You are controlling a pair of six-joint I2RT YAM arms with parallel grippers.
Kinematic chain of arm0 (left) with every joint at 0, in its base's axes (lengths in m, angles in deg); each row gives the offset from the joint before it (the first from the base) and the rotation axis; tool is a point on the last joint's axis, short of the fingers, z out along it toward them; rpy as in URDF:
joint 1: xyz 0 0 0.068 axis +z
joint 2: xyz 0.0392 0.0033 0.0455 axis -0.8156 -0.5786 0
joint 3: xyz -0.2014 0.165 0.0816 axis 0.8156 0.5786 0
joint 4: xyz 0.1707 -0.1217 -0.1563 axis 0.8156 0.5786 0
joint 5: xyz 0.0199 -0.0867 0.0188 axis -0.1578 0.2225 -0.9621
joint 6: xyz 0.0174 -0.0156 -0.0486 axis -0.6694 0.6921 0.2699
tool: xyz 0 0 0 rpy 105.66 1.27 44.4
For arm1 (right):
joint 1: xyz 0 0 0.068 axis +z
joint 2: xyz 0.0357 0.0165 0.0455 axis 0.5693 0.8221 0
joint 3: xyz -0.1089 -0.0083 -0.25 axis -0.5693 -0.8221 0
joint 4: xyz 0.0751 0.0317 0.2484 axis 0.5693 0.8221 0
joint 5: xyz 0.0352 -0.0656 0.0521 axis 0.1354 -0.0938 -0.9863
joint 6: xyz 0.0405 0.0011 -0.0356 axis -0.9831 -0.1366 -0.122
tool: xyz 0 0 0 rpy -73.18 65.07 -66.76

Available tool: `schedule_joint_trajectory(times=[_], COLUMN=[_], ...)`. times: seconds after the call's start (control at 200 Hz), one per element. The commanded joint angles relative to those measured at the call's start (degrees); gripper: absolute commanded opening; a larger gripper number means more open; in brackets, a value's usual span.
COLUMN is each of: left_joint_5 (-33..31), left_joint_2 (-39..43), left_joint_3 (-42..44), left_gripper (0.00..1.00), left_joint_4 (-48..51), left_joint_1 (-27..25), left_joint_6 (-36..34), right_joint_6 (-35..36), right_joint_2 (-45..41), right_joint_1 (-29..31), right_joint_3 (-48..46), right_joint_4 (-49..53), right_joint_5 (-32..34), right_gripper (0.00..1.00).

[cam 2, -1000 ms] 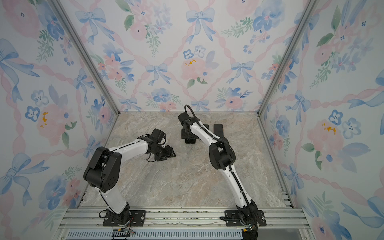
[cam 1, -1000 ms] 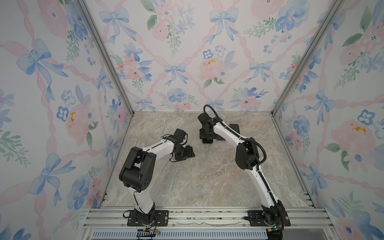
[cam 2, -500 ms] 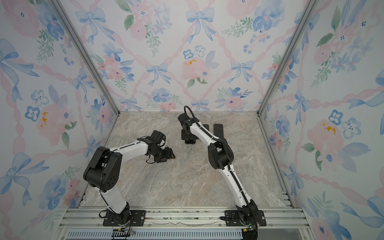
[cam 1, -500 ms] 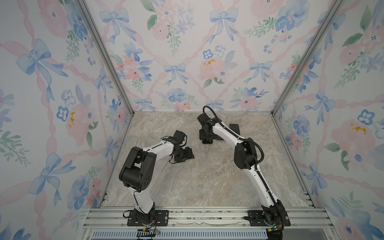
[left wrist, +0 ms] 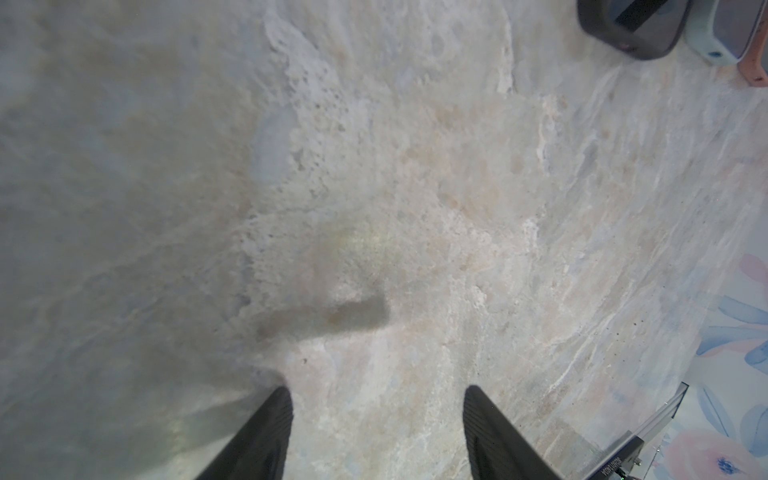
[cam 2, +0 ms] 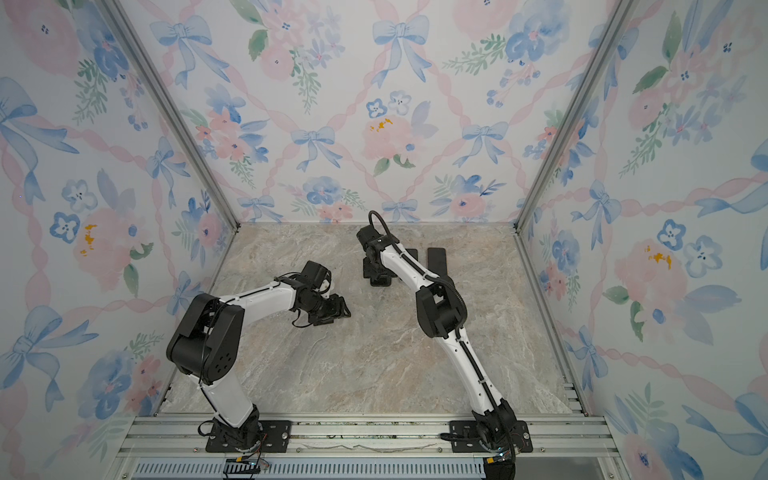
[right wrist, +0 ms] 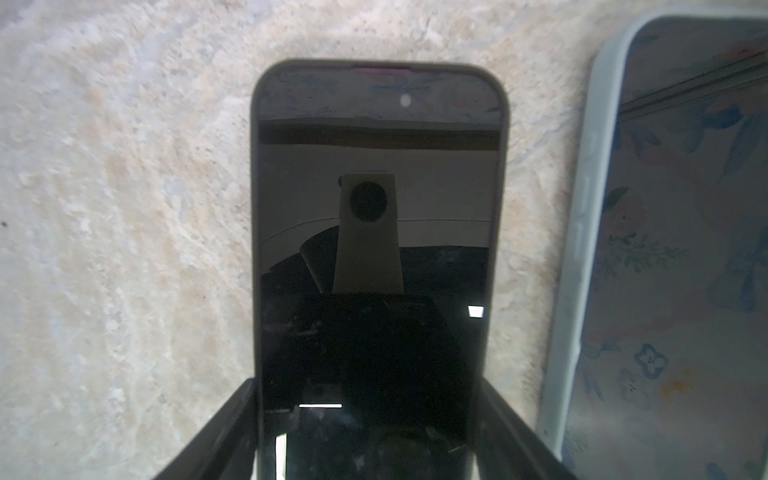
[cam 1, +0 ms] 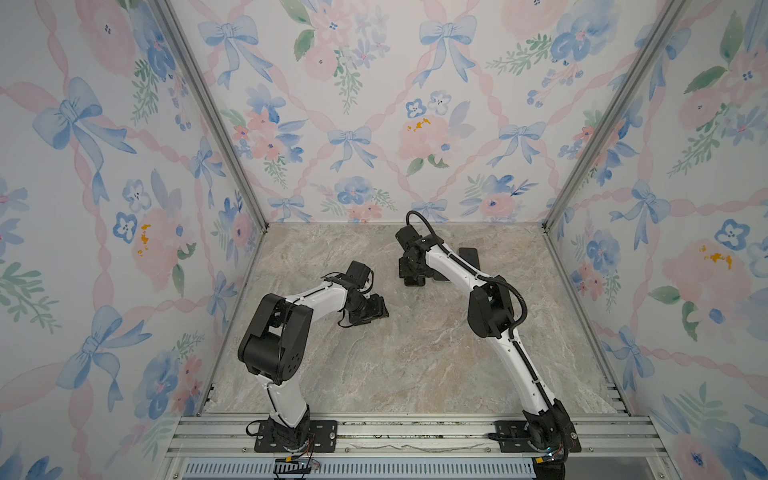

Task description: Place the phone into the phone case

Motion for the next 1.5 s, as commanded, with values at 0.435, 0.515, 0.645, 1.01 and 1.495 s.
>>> schedule_joint_trajectory(times=[0.435, 0.515, 0.645, 1.01, 1.495], left_joint_5=[-17.0, -25.8, -38.8, -29.3, -12.2], left_joint_2=[12.9, 17.5, 27.0, 41.6, 16.6], left_joint_3=[4.7, 5.3, 12.4, 45.9, 43.0], left_gripper=[0.88, 0.93, 0.98, 0.98, 0.98], left_joint_4=[-2.0, -2.1, -12.0, -59.7, -82.0], left_joint_1=[-0.2, -0.3, -3.0, 9.3, 25.3], left_joint_6=[-4.2, -4.0, -10.9, -36.7, -32.9], right_joint_6=[12.7, 17.5, 28.0, 37.4, 31.6], right_joint_2=[-30.9, -45.2, -64.7, -89.3, -72.8], right_joint_1=[5.5, 6.5, 5.1, -14.4, -28.8], right_joint_3=[-35.0, -56.1, -85.4, -116.5, -124.3], right_joint_4=[-20.5, -37.9, -63.4, -75.9, -107.2], right_joint_5=[8.1, 12.2, 15.9, 13.2, -7.3], right_gripper=[0.97, 0.97, 0.97, 0.99, 0.98])
